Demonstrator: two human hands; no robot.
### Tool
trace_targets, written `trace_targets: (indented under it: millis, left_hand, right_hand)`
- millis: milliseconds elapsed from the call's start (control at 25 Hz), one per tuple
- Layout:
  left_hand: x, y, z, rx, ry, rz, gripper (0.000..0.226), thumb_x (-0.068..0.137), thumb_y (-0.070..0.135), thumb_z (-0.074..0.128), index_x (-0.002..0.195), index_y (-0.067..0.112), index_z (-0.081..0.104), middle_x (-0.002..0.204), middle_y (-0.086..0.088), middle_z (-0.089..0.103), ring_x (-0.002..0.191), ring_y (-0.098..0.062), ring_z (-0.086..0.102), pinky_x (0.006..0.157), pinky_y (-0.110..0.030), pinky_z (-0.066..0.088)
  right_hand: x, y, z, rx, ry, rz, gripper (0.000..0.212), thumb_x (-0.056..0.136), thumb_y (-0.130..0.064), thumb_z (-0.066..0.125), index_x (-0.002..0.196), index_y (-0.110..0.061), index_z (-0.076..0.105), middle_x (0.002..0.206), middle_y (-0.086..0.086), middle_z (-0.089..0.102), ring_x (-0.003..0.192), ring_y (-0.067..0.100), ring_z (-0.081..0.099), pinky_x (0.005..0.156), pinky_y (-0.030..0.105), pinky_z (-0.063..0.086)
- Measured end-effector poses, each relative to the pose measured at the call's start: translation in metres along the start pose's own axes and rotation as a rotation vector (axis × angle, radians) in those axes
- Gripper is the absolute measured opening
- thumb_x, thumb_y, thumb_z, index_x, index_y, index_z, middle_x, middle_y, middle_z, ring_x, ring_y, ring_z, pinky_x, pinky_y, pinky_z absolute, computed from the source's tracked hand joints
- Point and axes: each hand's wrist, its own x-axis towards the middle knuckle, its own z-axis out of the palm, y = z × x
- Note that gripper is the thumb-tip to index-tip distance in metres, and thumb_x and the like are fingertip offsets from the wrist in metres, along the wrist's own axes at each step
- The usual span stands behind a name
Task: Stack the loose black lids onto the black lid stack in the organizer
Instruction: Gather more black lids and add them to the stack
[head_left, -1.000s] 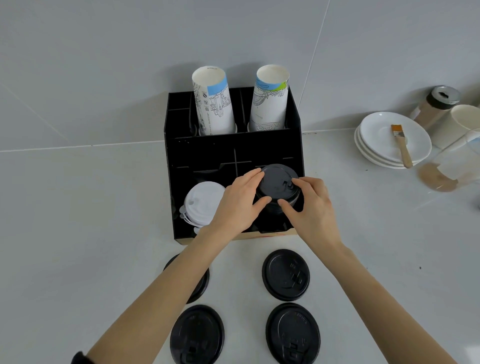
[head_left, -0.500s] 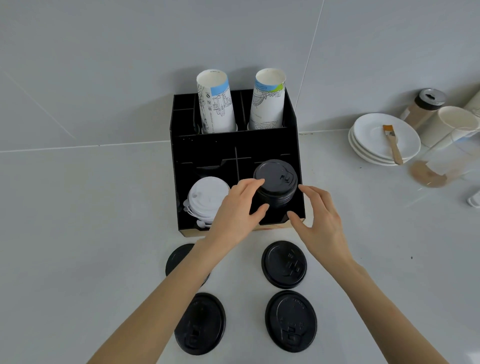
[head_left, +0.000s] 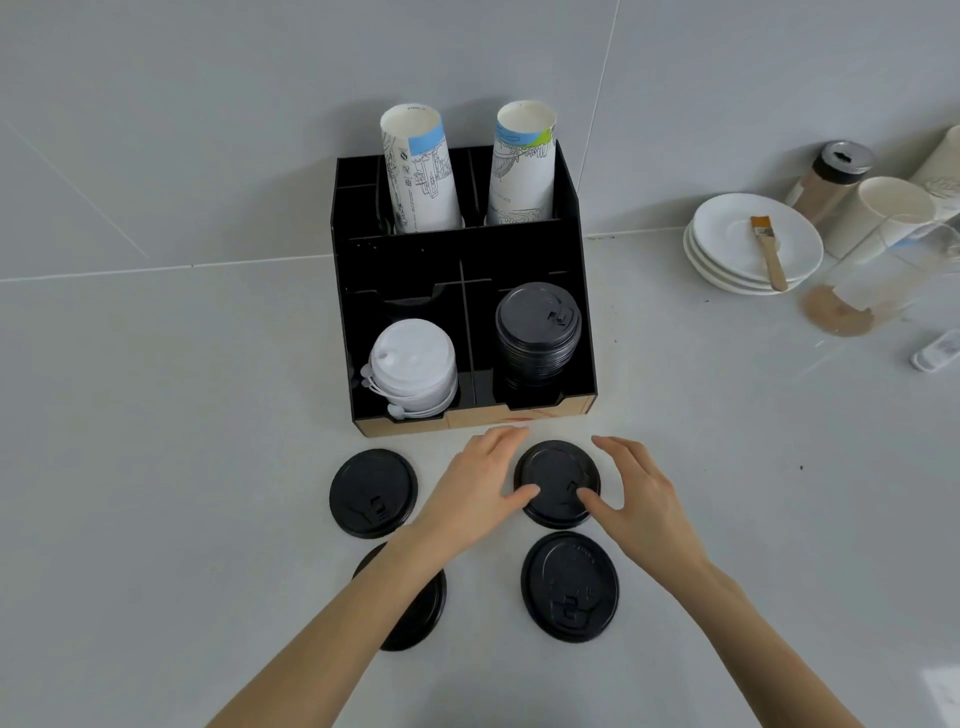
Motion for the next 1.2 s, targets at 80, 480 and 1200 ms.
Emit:
trace_targets:
  millis: [80,480,1200]
  left_hand:
    - [-0.003,-0.003,0.005,0.020,-0.051,-0.021,0.064,0.086,0.030,0.054,0.138,0.017,0.020,0.148,-0.001,0.027,0.133,-0.019,0.027,0.110,-0.033,0.025]
    - [-0.002,-0.010,0.020,0.069,-0.089,-0.028,0.062,0.085,0.029,0.055,0.137,0.018,0.024,0.142,-0.003,0.034,0.128,-0.020,0.032,0.106,-0.033,0.030]
    - [-0.017,0.006,-0.025,-0.217,0.302,0.072,0.054,0.083,0.024,0.060,0.131,0.020,0.036,0.131,0.000,0.043,0.117,-0.009,0.042,0.101,-0.026,0.036]
  right_hand:
    - [-0.007,0.005,0.003,0.007,-0.028,0.022,0.051,0.082,-0.019,0.060,0.128,-0.017,0.038,0.135,0.001,0.043,0.119,0.020,0.046,0.091,0.021,0.032]
    - [-0.011,0.012,0.014,0.027,-0.039,0.038,0.054,0.079,-0.011,0.062,0.127,-0.015,0.039,0.135,0.000,0.044,0.118,0.018,0.047,0.093,0.020,0.034]
    - [-0.001,-0.036,-0.017,0.115,0.129,-0.176,0.052,0.079,-0.017,0.065,0.125,-0.020,0.043,0.122,-0.015,0.041,0.106,0.007,0.045,0.091,0.015,0.034]
